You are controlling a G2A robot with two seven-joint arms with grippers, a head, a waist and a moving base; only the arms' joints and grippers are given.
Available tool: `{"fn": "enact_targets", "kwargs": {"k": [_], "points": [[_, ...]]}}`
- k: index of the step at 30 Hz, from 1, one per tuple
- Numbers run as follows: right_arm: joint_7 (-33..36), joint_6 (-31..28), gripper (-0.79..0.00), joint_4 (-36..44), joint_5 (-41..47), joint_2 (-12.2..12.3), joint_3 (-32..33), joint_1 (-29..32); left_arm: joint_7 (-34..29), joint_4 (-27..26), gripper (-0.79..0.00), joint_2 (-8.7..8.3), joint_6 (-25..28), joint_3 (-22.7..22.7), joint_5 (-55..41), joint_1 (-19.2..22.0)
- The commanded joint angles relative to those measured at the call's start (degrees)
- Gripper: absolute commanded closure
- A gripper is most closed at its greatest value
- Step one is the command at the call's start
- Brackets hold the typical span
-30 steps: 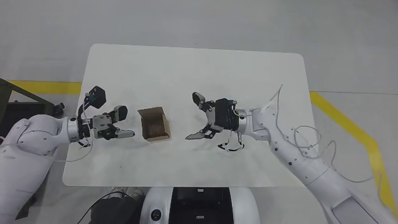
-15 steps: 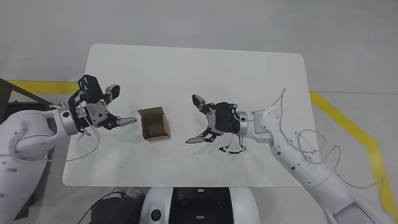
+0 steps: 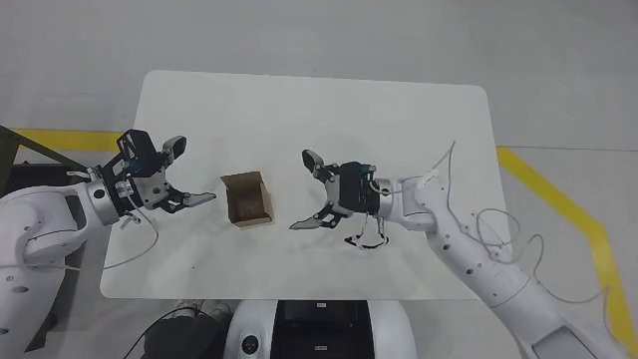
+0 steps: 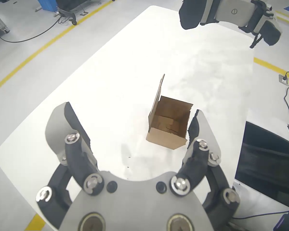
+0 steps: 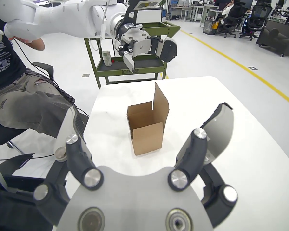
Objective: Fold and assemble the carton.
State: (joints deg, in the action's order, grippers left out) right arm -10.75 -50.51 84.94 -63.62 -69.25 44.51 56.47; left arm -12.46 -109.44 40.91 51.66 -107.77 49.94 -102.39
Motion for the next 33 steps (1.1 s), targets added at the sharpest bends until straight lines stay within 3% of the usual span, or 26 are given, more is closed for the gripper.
{"fn": "enact_targets", "kwargs": {"k": [1,6,13,21,28,33], "points": [[4.6,1.3,-0.785,0.6,4.3,-0.1,0.3,0.0,0.0,0.0,-0.785,0.00,0.0,0.0,0.0,0.0],[10.9,3.0,-0.785,1.3,6.8,0.2,1.9,-0.6,0.1,0.0,-0.785,0.06,-0.7,0.1,0.1,0.0],[9.1,1.5,-0.785,0.6,5.3,1.0,5.1,1.5,7.9,5.3,-0.785,0.73,-0.8,2.9,3.4,2.8],[5.5,0.1,-0.785,0.6,2.9,1.6,7.8,3.8,26.5,13.5,-0.785,1.52,1.4,7.0,22.8,5.6],[3.8,-0.3,-0.785,0.1,1.9,1.6,8.3,4.5,45.5,18.8,-0.785,1.62,-3.3,9.3,39.7,4.9],[3.0,-0.5,-0.785,-0.2,1.3,1.6,8.7,4.8,54.5,22.5,-0.785,1.69,-6.3,13.2,47.5,4.8]]}}
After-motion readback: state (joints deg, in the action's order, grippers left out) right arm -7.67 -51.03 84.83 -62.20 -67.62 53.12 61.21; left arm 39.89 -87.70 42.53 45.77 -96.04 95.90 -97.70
